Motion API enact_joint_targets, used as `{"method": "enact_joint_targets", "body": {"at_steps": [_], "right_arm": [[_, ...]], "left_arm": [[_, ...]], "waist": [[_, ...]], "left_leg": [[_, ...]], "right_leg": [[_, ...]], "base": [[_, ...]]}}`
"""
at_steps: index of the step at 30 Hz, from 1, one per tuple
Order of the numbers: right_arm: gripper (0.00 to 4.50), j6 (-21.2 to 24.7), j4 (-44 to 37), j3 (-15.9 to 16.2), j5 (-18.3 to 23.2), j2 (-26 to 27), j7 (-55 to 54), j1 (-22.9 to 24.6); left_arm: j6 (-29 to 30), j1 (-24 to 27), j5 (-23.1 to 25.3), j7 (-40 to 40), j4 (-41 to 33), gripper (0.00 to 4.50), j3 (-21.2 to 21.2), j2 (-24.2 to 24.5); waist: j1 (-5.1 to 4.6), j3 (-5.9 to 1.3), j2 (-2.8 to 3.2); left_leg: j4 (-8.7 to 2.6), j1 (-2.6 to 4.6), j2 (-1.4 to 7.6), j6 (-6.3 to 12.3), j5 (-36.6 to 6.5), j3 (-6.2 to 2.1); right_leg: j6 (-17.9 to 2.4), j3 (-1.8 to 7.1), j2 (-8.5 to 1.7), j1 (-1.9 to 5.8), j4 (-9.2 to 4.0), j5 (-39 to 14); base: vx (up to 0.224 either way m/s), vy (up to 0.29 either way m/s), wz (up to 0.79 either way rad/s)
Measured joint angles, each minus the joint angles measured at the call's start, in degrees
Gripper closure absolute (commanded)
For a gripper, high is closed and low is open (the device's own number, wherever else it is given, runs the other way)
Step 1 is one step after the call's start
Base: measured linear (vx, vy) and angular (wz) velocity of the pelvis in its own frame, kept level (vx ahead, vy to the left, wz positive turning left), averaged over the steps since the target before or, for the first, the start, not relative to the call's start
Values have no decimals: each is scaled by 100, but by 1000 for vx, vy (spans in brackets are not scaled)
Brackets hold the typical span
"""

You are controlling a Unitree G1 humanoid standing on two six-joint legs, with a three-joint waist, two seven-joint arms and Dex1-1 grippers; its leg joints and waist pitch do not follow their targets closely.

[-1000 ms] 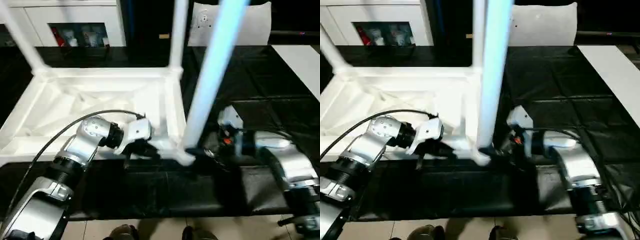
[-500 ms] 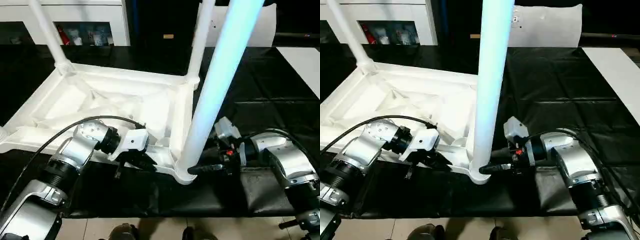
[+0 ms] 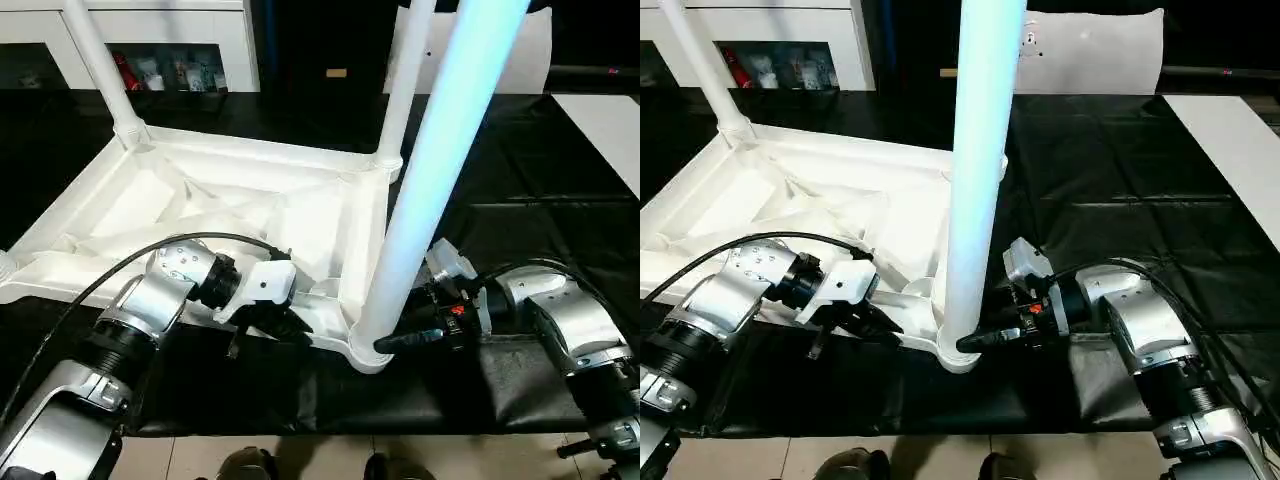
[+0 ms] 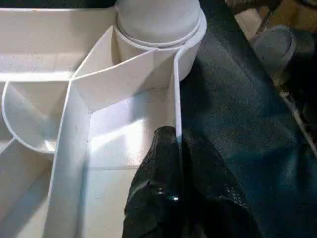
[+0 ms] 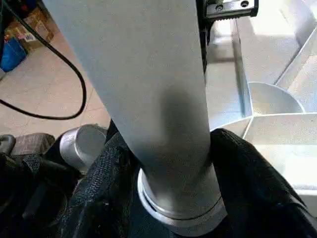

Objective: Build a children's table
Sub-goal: Rotate leg to tighten

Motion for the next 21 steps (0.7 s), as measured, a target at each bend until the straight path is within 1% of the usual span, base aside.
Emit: {"method": "enact_joint_targets", "body": {"at_steps": [4, 5, 7, 9, 12, 14, 17, 20, 21], "right_arm": [[249, 293, -259, -112, 106, 61, -267, 169], [249, 428, -404, -213, 85, 117, -547, 299], [249, 625, -483, -408, -4, 351, -1149, 398], [249, 868, -484, -698, -145, 743, -2031, 394], [249, 1157, -444, -1047, -341, 1208, -3150, 292], [250, 1419, -236, -1331, -552, 1715, -4194, -9], [250, 1528, -132, -1516, -730, 2088, -5128, -196], [250, 1528, -126, -1690, -879, 2438, -5849, -265], [250, 1521, -131, -1703, -940, 2527, -6037, -283]], "left_arm": [[238, 30, -23, 36, -32, 450, 93, -47], [392, 30, 47, 192, -26, 450, 109, -94], [657, 6, 199, 557, 19, 450, 218, -170], [986, -109, 334, 1062, 215, 450, 383, -345], [1345, -276, 420, 1715, 429, 450, 483, -661], [1608, -537, 512, 2364, 797, 450, 616, -1016], [1748, -731, 547, 2944, 1140, 450, 740, -1364], [1836, -873, 547, 3347, 1382, 450, 879, -1609], [1855, -903, 550, 3435, 1435, 450, 906, -1659]], "waist": [[3, -1, 2], [-1, 0, 1], [-34, -1, 3], [-155, -2, 4], [-334, -1, 3], [-428, 0, -1], [-480, 0, -2], [-480, -1, 0], [-481, -1, 1]], "left_leg": [[0, 2, 0, 0, 0, 0], [0, 7, 0, -1, 1, 0], [0, 20, 0, -5, 3, 1], [1, 34, -2, -10, 6, 1], [5, 39, -7, -12, 8, 0], [11, 41, -10, -12, 8, -2], [5, 46, -12, -12, 8, -7], [2, 42, -14, -11, 8, -8], [2, 42, -15, -12, 8, -8]], "right_leg": [[0, 2, 0, 1, 0, 0], [0, 2, 0, 5, 1, 0], [3, 4, 0, 8, 3, -1], [31, 7, 0, 15, 0, -18], [35, 11, 0, 15, -19, -21], [36, 13, 0, 5, -21, -21], [36, 11, 0, 8, -27, -21], [35, 12, 0, 5, -27, -20], [35, 13, 0, 6, -27, -20]], "base": [[0, 0, 0], [0, 0, 0], [0, 0, 0], [0, 0, 0], [0, 0, 0], [0, 0, 0], [0, 0, 0], [0, 0, 0], [0, 0, 0]]}}
